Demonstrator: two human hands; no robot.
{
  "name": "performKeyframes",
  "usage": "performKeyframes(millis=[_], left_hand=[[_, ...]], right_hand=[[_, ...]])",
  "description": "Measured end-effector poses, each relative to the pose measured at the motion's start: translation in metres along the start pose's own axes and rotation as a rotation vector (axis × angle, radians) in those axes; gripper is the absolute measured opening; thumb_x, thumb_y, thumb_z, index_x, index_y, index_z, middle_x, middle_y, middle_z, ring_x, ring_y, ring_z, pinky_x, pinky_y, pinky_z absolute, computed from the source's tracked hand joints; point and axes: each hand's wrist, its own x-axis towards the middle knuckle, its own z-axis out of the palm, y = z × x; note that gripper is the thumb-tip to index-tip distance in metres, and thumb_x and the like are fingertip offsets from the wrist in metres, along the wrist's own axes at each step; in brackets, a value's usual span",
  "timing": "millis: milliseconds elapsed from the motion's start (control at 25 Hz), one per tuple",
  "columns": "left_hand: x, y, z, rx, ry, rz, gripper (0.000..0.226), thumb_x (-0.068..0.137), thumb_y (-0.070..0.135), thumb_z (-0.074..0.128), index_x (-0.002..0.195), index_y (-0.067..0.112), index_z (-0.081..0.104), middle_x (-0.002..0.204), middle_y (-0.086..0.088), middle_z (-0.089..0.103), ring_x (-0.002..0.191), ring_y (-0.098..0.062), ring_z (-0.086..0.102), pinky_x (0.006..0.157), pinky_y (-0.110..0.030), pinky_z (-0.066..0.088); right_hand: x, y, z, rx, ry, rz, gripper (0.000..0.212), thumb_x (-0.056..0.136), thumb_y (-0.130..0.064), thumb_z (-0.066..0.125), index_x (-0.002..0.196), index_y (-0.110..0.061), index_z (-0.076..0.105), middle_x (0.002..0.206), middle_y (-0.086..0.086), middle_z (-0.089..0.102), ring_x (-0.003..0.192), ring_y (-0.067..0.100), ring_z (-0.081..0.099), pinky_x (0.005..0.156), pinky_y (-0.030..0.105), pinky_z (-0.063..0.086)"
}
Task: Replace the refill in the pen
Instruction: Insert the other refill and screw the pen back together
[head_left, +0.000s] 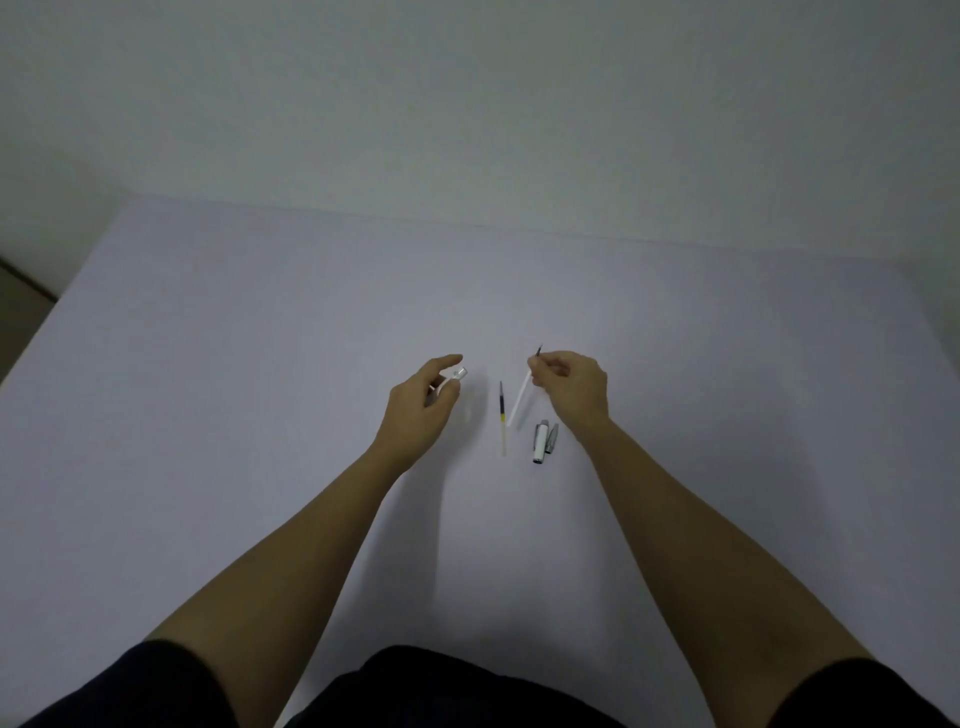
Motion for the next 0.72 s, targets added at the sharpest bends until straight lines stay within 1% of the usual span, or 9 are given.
performKeyframes(millis=[80, 120, 160, 240, 280, 320, 480, 720], left_hand=[[0.008, 0.004, -0.003, -0.006, 0.028, -0.016, 0.025, 0.091, 0.034, 0.048, 0.116, 0.034, 0.056, 0.090, 0.002, 0.065, 0.060, 0.001, 0.051, 0.058, -0.010, 0.042], [0.012, 0.005, -0.004, -0.007, 0.038, -0.015, 0.025, 0.092, 0.032, 0.048, 0.115, 0.031, 0.057, 0.091, 0.002, 0.065, 0.061, 0.003, 0.052, 0.058, -0.008, 0.043], [0.015, 0.006, -0.005, -0.010, 0.045, -0.014, 0.024, 0.092, 0.031, 0.048, 0.114, 0.030, 0.058, 0.091, 0.004, 0.065, 0.065, 0.003, 0.054, 0.061, -0.008, 0.045], [0.020, 0.007, -0.007, -0.025, 0.053, -0.026, 0.023, 0.093, 0.031, 0.049, 0.112, 0.028, 0.060, 0.090, 0.007, 0.066, 0.076, -0.006, 0.058, 0.071, -0.020, 0.048], [0.022, 0.008, -0.008, -0.029, 0.054, -0.035, 0.023, 0.093, 0.031, 0.049, 0.112, 0.027, 0.060, 0.089, 0.008, 0.065, 0.078, -0.010, 0.059, 0.073, -0.023, 0.049], [0.024, 0.007, -0.009, -0.031, 0.055, -0.040, 0.023, 0.093, 0.032, 0.049, 0.112, 0.027, 0.060, 0.088, 0.009, 0.065, 0.079, -0.011, 0.060, 0.073, -0.024, 0.049], [0.029, 0.003, -0.010, -0.021, 0.051, -0.045, 0.026, 0.093, 0.031, 0.048, 0.116, 0.023, 0.059, 0.094, 0.006, 0.065, 0.082, -0.004, 0.059, 0.075, -0.019, 0.048], [0.032, -0.003, -0.012, -0.019, 0.058, -0.075, 0.026, 0.093, 0.031, 0.048, 0.115, 0.023, 0.060, 0.093, 0.006, 0.064, 0.074, -0.003, 0.056, 0.070, -0.015, 0.044]], right_hand=[[-0.001, 0.013, 0.007, -0.182, -0.011, -0.006, 0.022, 0.084, -0.022, 0.067, 0.094, -0.003, 0.072, 0.088, 0.016, 0.074, 0.084, 0.025, 0.070, 0.080, 0.027, 0.051], [-0.001, 0.018, 0.010, -0.260, -0.024, -0.015, 0.022, 0.084, -0.022, 0.067, 0.094, -0.002, 0.072, 0.089, 0.017, 0.075, 0.085, 0.027, 0.069, 0.077, 0.026, 0.049], [0.000, 0.021, 0.014, -0.335, -0.036, -0.024, 0.023, 0.084, -0.022, 0.066, 0.093, -0.002, 0.073, 0.089, 0.018, 0.075, 0.086, 0.028, 0.069, 0.075, 0.025, 0.048], [0.003, 0.026, 0.021, -0.450, -0.061, -0.030, 0.023, 0.086, -0.022, 0.065, 0.092, -0.001, 0.073, 0.090, 0.018, 0.074, 0.086, 0.030, 0.068, 0.072, 0.025, 0.046], [0.005, 0.027, 0.024, -0.481, -0.070, -0.024, 0.024, 0.086, -0.022, 0.064, 0.093, -0.001, 0.073, 0.091, 0.019, 0.074, 0.087, 0.030, 0.068, 0.072, 0.025, 0.047], [0.008, 0.028, 0.027, -0.502, -0.077, -0.017, 0.024, 0.087, -0.022, 0.064, 0.095, 0.000, 0.072, 0.093, 0.019, 0.074, 0.088, 0.031, 0.068, 0.074, 0.026, 0.048], [0.015, 0.030, 0.037, -0.551, -0.084, -0.006, 0.024, 0.087, -0.021, 0.063, 0.097, 0.000, 0.070, 0.095, 0.019, 0.072, 0.090, 0.032, 0.067, 0.076, 0.030, 0.050], [0.016, 0.026, 0.042, -0.588, -0.056, -0.001, 0.024, 0.089, -0.022, 0.060, 0.093, 0.000, 0.067, 0.091, 0.017, 0.072, 0.085, 0.031, 0.067, 0.070, 0.028, 0.049]])
